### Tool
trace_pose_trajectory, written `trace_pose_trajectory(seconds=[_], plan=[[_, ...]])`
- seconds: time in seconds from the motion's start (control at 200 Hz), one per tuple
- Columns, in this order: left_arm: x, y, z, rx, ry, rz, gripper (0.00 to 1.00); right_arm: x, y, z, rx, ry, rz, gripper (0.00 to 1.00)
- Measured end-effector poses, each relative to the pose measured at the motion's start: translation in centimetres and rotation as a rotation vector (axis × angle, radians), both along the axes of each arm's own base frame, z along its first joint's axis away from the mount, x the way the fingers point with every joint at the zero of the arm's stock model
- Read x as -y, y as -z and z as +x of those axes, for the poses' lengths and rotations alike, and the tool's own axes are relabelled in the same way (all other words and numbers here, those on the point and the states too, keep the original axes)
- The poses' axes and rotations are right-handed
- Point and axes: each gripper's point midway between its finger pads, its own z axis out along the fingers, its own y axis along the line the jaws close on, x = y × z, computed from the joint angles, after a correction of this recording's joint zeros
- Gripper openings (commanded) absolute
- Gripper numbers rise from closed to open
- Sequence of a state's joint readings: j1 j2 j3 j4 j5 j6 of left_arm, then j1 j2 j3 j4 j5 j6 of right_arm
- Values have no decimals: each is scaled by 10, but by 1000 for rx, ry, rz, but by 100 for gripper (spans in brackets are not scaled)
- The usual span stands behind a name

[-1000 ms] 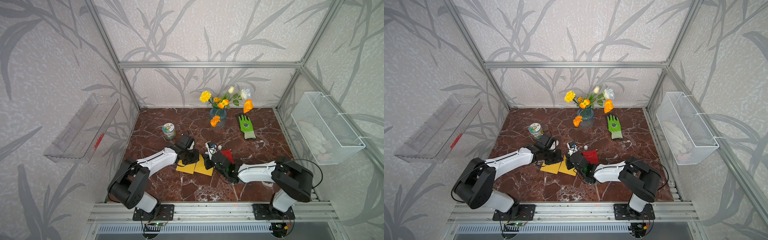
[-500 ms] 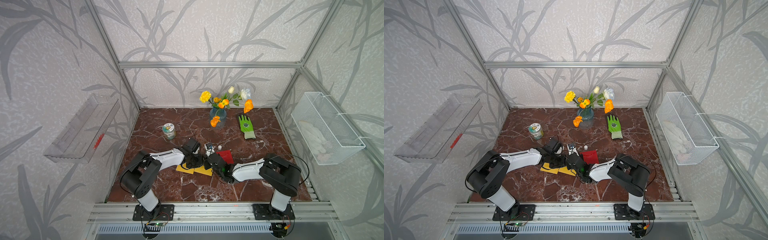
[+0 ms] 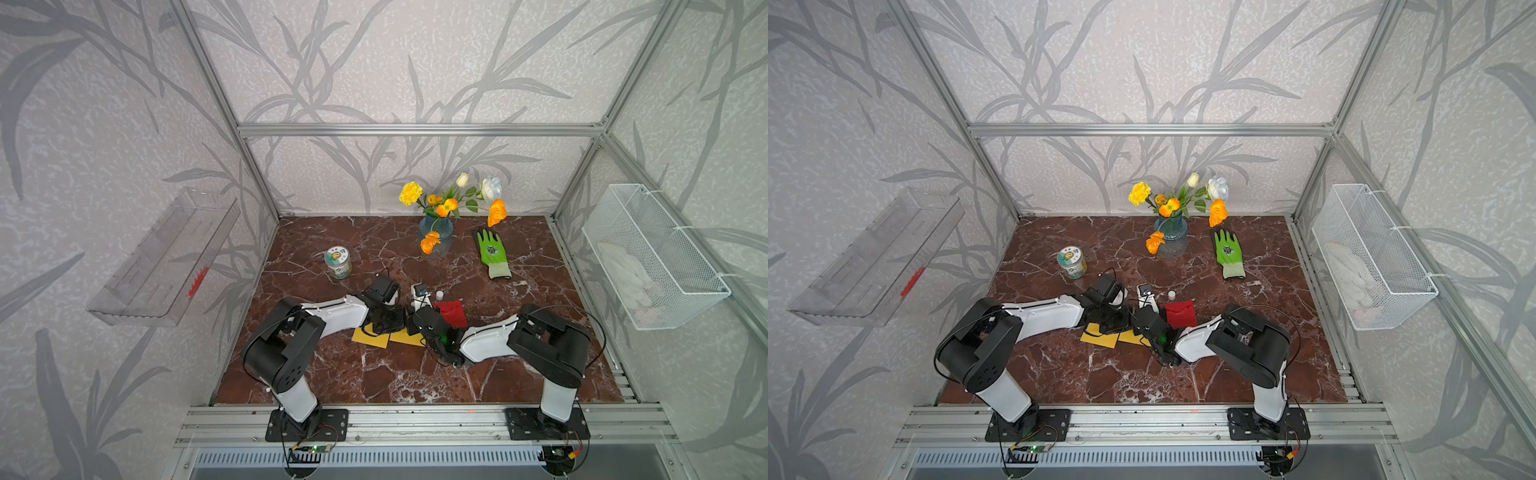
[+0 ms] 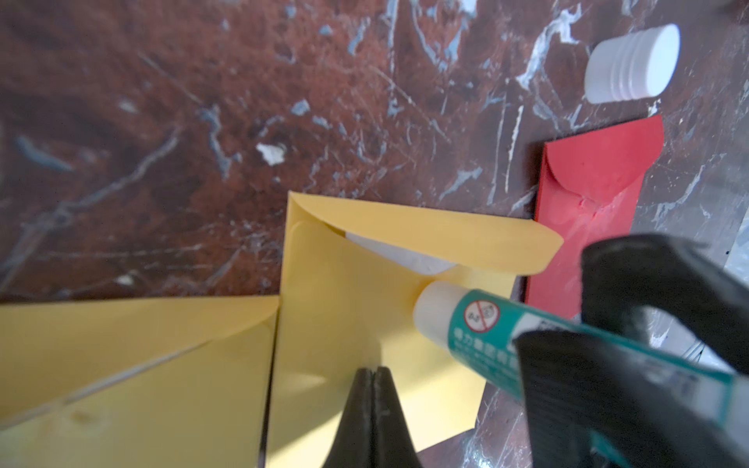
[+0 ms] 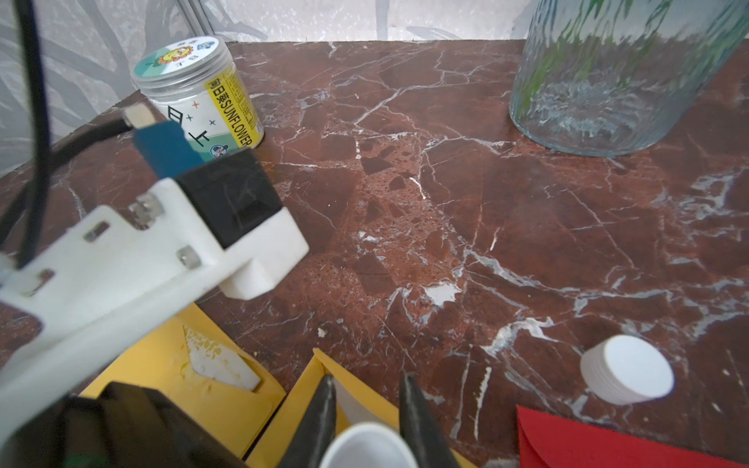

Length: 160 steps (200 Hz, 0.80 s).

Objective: Seal the envelope with a glue stick
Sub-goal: Apply the envelope at the center of the board.

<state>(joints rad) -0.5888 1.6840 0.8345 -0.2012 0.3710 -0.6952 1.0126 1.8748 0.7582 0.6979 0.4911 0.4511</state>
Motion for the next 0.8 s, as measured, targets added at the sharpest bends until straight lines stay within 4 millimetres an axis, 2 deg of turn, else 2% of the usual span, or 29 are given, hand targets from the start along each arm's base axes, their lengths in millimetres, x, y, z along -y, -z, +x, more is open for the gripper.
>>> trace_pose_trajectory(seconds=[0.8], plan=[[5,0,5,19,-4,-33,0,3,-1,4,-54,70,105,0]])
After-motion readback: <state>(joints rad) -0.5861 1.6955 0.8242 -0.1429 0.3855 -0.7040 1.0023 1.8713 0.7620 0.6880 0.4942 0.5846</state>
